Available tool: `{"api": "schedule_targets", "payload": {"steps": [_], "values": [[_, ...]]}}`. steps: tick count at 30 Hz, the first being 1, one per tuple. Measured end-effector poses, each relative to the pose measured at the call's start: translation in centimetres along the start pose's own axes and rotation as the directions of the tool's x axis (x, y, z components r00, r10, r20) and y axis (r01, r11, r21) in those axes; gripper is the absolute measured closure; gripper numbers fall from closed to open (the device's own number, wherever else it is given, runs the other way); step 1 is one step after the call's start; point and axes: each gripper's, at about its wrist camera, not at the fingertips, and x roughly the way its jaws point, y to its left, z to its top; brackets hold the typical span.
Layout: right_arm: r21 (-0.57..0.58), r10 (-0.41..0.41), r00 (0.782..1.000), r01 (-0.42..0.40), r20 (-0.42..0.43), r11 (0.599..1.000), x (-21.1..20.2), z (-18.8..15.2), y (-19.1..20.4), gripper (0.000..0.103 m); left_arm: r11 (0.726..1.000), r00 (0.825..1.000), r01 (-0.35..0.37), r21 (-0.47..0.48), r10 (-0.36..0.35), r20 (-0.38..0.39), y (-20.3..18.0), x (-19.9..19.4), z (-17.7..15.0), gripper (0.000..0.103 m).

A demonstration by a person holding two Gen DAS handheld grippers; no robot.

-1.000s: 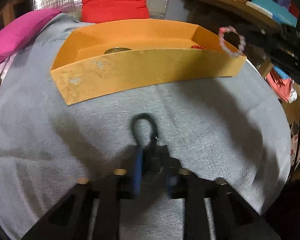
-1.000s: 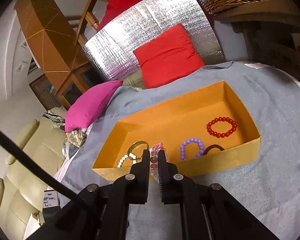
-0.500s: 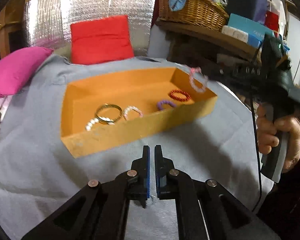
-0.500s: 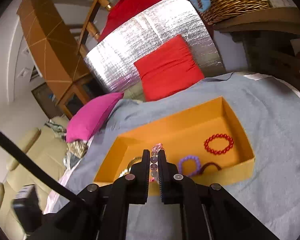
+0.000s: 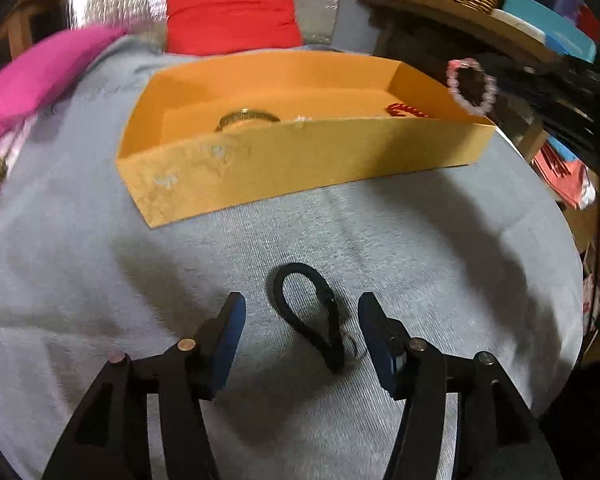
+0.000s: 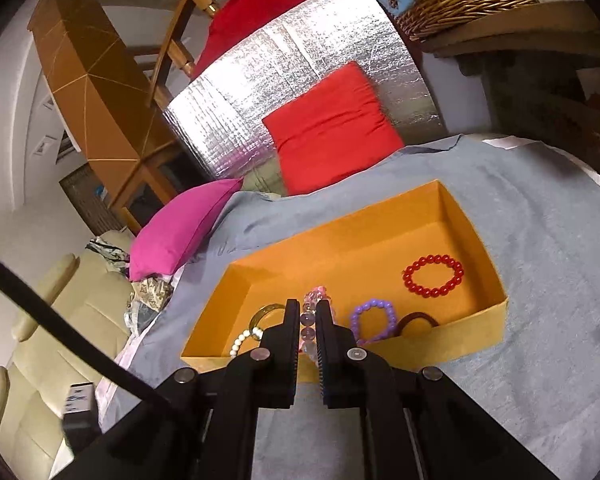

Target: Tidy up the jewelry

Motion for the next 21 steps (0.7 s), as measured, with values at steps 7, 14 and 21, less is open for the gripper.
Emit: {"api": "schedule_targets", "payload": {"steps": [7, 14, 21], "values": [[-0.008, -0.008, 1.0, 0.008, -0.009, 1.0, 0.3, -0.4, 0.4, 0.094, 1.0, 1.0, 0.01, 0.03, -0.011, 0.03, -0.6, 1.1, 0.7, 0.092], [-0.006, -0.009, 1.0, 0.009, 0.004, 1.0, 0.0, 0.1, 0.1, 0.094, 0.995, 0.992, 0.049, 0.084, -0.059, 0.113, -1.7, -2.0, 1.2, 0.092], [0.033, 0.007, 1.0, -0.008, 0.016, 0.999, 0.9, 1.9, -1.1, 0.094, 0.989, 0.968, 0.12, 0.091, -0.137, 0.211, -2.3, -6.4, 5.8, 0.092]]}}
